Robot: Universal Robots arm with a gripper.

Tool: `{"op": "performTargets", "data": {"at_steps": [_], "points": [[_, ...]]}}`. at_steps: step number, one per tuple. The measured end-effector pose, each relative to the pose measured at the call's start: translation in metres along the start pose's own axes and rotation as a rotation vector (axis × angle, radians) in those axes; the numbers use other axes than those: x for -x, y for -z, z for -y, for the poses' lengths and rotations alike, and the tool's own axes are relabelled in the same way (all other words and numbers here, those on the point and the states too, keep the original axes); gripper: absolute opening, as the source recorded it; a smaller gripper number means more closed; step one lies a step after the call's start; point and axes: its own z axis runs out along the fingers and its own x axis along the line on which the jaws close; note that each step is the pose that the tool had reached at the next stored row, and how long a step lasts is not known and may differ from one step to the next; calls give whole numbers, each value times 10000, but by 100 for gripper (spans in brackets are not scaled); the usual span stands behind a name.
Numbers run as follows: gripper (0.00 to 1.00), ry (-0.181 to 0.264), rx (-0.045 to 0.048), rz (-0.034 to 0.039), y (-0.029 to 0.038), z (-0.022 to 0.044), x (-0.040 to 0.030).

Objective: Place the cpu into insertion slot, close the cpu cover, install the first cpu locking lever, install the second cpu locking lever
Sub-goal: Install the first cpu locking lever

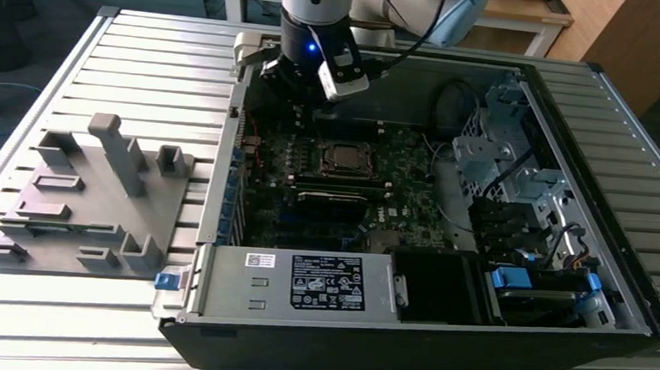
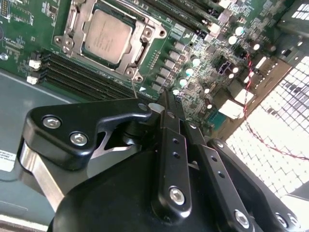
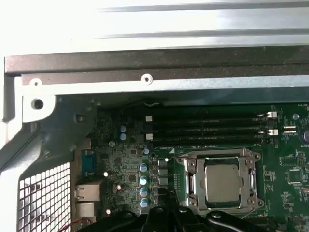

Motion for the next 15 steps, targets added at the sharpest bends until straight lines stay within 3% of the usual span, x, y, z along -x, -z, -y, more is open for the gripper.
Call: {"op": "performTargets", "data": {"at_steps": [2, 6, 10, 13, 15], "points": [[10, -2, 120, -6, -5, 20, -8], [10, -7, 514, -27, -18, 63, -22], [10, -8, 795, -41, -44, 89, -36], [10, -2, 1218, -64, -53, 95, -43], [10, 0, 1447, -76, -60, 99, -47]]}}
